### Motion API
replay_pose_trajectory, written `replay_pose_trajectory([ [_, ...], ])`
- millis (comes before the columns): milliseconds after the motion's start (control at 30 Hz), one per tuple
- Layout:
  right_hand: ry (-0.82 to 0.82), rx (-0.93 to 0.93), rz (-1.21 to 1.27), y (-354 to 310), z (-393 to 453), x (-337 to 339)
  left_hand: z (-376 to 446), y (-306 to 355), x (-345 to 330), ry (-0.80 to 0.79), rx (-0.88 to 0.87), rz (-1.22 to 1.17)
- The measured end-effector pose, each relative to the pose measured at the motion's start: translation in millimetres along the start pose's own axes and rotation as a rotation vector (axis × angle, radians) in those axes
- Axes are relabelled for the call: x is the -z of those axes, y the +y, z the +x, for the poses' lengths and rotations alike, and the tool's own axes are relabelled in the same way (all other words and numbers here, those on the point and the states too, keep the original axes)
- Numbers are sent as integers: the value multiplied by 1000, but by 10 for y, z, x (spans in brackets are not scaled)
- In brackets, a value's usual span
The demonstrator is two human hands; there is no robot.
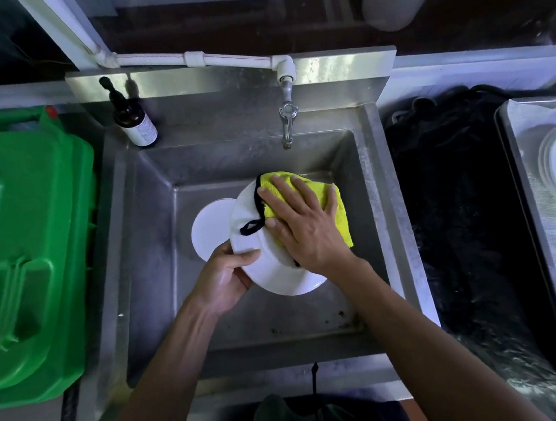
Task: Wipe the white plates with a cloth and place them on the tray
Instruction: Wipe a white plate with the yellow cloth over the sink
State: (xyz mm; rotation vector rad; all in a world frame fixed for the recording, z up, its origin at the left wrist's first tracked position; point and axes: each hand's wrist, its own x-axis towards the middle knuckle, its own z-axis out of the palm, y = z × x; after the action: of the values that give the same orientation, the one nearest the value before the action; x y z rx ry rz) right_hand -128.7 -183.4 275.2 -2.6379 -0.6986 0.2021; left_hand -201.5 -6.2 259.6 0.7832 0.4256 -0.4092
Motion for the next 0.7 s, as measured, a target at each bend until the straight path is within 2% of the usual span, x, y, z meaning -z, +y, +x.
replay_pose_trajectory([
  [167, 3, -73, 7, 170, 31, -30, -39, 15, 123, 22, -8, 3],
  [500, 186, -303, 337, 254, -176, -188, -58, 107, 274, 48, 7, 30],
  [700, 196, -379, 308, 365, -343, -119, 22, 167, 146, 20, 1, 122],
])
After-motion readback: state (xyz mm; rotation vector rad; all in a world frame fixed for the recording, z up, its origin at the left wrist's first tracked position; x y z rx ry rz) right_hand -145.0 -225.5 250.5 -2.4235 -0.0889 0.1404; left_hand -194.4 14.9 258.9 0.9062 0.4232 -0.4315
